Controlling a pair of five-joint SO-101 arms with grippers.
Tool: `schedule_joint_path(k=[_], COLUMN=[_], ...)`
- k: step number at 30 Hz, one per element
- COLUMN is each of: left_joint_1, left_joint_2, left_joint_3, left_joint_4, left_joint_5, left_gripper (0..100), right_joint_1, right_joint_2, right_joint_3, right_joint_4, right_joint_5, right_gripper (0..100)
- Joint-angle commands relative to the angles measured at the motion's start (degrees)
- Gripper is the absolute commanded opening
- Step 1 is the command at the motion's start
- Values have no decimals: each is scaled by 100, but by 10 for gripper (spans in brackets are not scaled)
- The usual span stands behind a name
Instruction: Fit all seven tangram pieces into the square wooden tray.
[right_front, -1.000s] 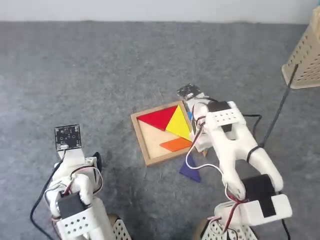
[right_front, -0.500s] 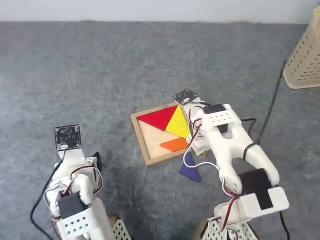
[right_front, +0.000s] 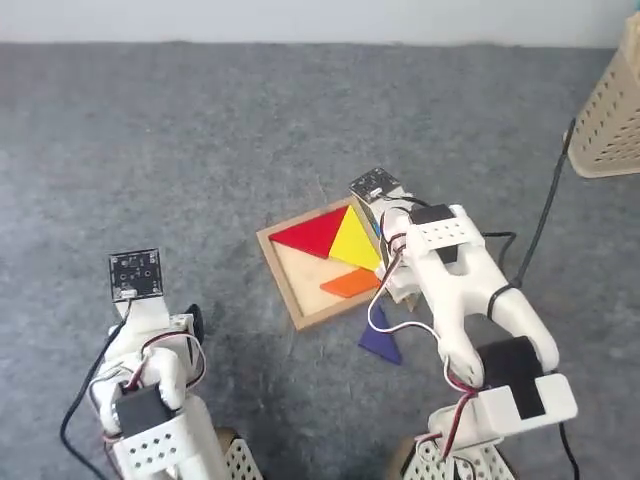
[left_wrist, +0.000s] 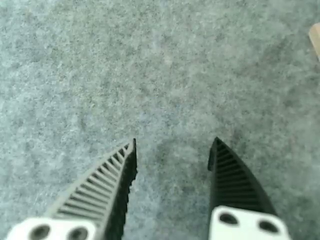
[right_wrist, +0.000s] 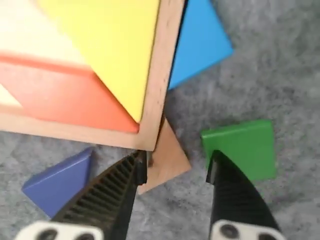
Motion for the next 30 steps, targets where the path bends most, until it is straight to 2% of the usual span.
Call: schedule_joint_path(k=[1,6,11,18,25,30], left_joint_1=[9,9,9,9,9,9], left_joint_2=[-62,-62,-62,-62,-62,-62], left_joint_3=[-31,-31,-31,-31,-31,-31], left_joint_4=[18,18,18,18,18,18], left_joint_5=[53,53,53,53,53,53], left_gripper=[225,225,225,225,225,225], right_joint_1=[145,848,1015,945,163,66], right_joint_2=[145,180,136,-576,-1262,-1244], right_joint_3=[44,-264,-281,-88,668,721], right_joint_4=[-84,-66,-75,48,-198,-268], right_joint_5=[9,114,79,62,114,281], right_gripper=[195,213,213,213,213,213])
